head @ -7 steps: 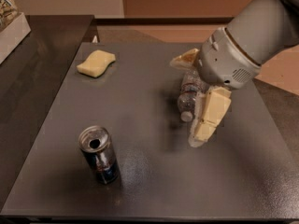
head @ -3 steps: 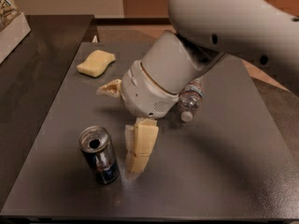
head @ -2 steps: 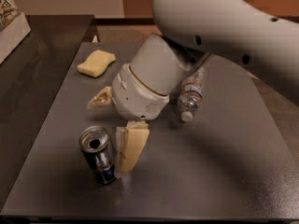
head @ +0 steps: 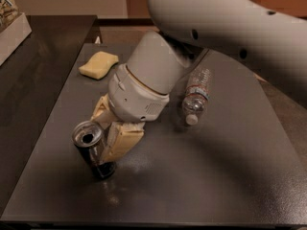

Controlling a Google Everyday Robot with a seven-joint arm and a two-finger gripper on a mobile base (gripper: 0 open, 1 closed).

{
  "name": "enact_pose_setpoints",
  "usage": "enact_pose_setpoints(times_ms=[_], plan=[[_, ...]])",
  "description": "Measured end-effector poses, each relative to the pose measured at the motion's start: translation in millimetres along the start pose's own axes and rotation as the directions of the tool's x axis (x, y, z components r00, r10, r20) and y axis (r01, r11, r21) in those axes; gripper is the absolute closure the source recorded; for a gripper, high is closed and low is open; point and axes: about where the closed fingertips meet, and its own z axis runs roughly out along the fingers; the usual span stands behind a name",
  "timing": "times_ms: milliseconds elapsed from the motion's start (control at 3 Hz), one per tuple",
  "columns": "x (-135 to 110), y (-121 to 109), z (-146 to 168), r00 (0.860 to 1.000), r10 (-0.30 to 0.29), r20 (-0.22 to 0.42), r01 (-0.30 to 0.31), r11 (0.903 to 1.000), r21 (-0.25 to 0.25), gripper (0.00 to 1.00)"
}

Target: Move redbull can near water bottle

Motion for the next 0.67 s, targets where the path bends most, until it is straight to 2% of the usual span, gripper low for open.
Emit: enact_pose_setpoints(times_ms=[333,667], plan=[[-1.1,-4.3,-5.3,1.0,0.005,0.009,-0.005,1.0,0.006,0.87],[1.0,-15.7,-14.6,1.0,0.026,0.003,-0.026,0.9991,0.034,1.0]])
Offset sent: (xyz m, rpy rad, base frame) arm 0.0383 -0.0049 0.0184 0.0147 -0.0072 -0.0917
